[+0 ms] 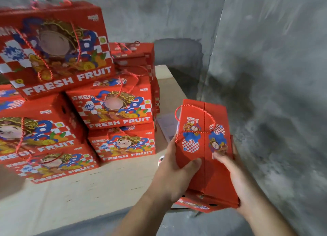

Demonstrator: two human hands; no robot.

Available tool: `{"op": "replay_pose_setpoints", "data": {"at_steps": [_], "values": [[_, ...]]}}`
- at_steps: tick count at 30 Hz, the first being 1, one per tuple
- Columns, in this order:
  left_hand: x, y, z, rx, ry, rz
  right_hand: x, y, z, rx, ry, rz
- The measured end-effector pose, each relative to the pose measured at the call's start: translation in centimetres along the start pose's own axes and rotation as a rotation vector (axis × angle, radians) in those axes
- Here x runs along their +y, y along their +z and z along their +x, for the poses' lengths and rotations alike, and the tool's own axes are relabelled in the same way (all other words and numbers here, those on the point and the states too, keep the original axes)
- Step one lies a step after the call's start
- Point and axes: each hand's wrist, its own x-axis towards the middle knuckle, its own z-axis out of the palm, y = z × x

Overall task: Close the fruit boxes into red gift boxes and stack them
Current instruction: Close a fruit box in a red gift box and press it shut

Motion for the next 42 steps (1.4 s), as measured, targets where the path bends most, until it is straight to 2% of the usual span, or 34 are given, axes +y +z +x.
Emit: {"op": "replay_pose_setpoints", "data": {"at_steps": [1, 4, 6, 10, 16, 25, 36, 42], "values": [[0.4, 3.4, 1.6, 0.065, 0.002, 0.003, -1.6, -2.8, 0.9, -0.011, -0.026, -0.056], [1.2, 7.9, 4.8, 0.12, 0.002, 0.039, -4.3, -8.0, 4.0, -0.006, -0.062, -0.141], [2.1, 11.1, 7.2, 0.17, -0.002, 0.058, -6.9, -11.0, 6.8, -0.065, -0.064, -0.26], [2.7, 15.3, 10.5, 0.311, -0.034, -0.041, -10.1, -14.4, 12.5, -0.196, -0.119, -0.337], [2.9, 17.7, 17.8, 0.495, -0.005, -0.065, -12.0, -15.8, 22.5, -0.398, 0.008, -0.238], [4.7, 21.7, 30.7, 0.569, 0.006, -0.028, -16.8, -19.0, 35.4, -0.464, -0.016, -0.21], [5.6, 24.2, 48.4, 0.844, -0.02, -0.152, -19.7, -19.5, 57.3, -0.737, 0.067, -0.341], [6.9, 22.4, 57.8, 0.988, -0.015, -0.264, -21.7, -15.9, 68.4, -0.842, 0.166, -0.411]]}}
